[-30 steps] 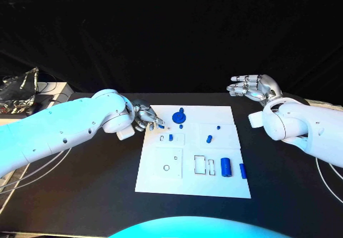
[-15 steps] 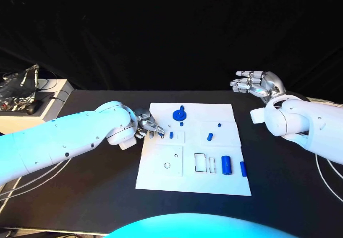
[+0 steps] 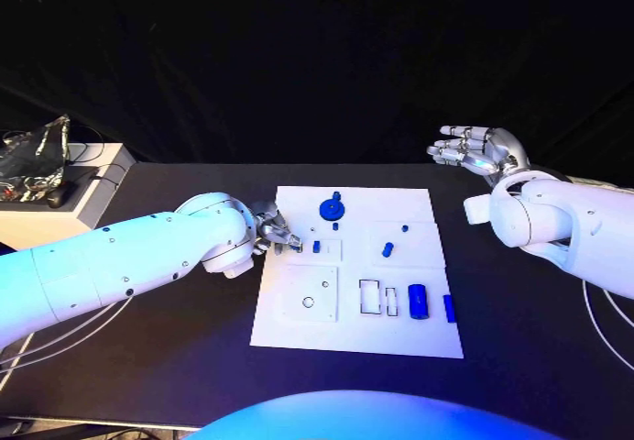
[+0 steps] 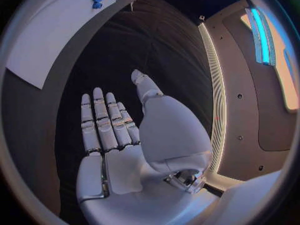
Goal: Assemble the parts on the task board
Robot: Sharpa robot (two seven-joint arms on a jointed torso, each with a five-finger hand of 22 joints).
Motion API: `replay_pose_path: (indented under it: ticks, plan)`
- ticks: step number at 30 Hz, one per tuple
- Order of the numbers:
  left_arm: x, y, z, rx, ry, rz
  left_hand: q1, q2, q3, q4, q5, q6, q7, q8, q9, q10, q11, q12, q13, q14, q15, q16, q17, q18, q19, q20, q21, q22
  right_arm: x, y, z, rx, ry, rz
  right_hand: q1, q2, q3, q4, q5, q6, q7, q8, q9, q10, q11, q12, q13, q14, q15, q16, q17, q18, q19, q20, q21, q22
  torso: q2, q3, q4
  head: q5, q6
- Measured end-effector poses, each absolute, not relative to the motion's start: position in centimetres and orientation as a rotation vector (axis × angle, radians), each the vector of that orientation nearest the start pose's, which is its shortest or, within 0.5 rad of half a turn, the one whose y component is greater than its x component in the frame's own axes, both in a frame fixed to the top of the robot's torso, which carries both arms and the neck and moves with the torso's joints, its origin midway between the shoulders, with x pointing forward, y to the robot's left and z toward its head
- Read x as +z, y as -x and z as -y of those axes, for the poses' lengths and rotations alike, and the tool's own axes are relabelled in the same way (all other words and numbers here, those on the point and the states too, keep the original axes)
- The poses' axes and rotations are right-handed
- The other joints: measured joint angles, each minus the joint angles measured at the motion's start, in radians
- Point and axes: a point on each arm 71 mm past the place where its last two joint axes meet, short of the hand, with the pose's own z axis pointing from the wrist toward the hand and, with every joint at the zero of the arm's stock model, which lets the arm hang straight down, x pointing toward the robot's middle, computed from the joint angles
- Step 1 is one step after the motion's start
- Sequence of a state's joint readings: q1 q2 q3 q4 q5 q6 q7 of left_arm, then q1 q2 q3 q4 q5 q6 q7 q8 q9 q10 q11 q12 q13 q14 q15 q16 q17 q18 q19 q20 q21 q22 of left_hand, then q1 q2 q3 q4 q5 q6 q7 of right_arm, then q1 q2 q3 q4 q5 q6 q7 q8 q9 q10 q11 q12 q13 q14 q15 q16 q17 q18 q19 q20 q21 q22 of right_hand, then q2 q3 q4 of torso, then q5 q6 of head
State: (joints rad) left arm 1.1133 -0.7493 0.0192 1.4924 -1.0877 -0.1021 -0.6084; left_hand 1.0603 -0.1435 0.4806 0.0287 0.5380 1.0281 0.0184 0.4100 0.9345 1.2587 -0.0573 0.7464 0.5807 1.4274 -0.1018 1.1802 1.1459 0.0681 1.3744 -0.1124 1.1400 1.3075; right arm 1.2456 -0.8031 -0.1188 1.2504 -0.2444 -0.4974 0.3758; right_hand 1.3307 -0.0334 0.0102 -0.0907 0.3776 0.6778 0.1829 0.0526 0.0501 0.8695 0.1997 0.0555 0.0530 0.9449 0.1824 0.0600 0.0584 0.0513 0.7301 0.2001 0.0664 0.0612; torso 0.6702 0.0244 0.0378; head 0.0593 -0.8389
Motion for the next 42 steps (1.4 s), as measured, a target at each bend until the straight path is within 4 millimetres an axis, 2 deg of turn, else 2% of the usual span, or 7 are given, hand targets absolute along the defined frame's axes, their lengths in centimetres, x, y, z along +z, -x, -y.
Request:
replay_pose_path:
  ticks: [10, 20, 42]
  plan:
    - [-24.32, -47.81, -18.19, -0.396, 0.352, -2.168, 0.001, 0.001, 0.002, 0.002, -0.001, 0.0, 0.0, 0.0, -0.004, 0.002, -0.001, 0.0, 0.0, 0.0, 0.0, 0.0, -0.003, 0.0, 0.0, 0.0, 0.0, 0.0, -19.04, -53.4, 28.52, 1.074, -0.901, -1.328, 0.0, 0.0, 0.003, 0.003, 0.0, 0.0, 0.0, 0.0, 0.0, 0.0, 0.0, 0.0, 0.0, 0.004, -0.004, 0.0, 0.0, 0.0, 0.0, 0.0, 0.0, 0.0, 0.0, 0.0005, 0.0002, -0.003, -0.005]
    - [-24.27, -47.86, -17.9, -0.383, 0.305, -2.161, 0.006, 0.004, 0.003, 0.003, -0.004, 0.0, 0.0, 0.0, -0.01, 0.005, -0.002, 0.0, 0.0, 0.0, 0.0, 0.0, -0.005, 0.0, 0.0, 0.0, 0.0, 0.0, -19.04, -53.42, 28.48, 1.075, -0.9, -1.328, 0.0, 0.0, 0.003, 0.003, 0.0, 0.0, 0.0, 0.0, 0.0, 0.004, -0.004, 0.0, 0.0, 0.008, 0.0, 0.0, 0.0, 0.001, 0.0, 0.0, 0.0, 0.0, 0.0, 0.0011, 0.0004, -0.004, -0.01]
    - [-24.22, -47.79, -17.73, -0.373, 0.246, -2.176, 0.033, -0.01, 0.01, 0.01, -0.006, 0.0, 0.0, 0.0, -0.021, 0.007, 0.001, -0.004, 0.0, 0.0, 0.0, 0.0, -0.005, 0.0, 0.0, 0.0, 0.0, 0.0, -19.07, -53.58, 28.72, 1.067, -0.901, -1.324, 0.0, 0.0, 0.003, 0.003, 0.0, 0.0, 0.0, 0.0, 0.0, 0.007, 0.0, 0.0, 0.0, 0.011, -0.004, 0.0, 0.0, 0.001, 0.0, 0.0, 0.0, 0.0, -0.001, -0.0001, 0.0006, -0.007, -0.016]
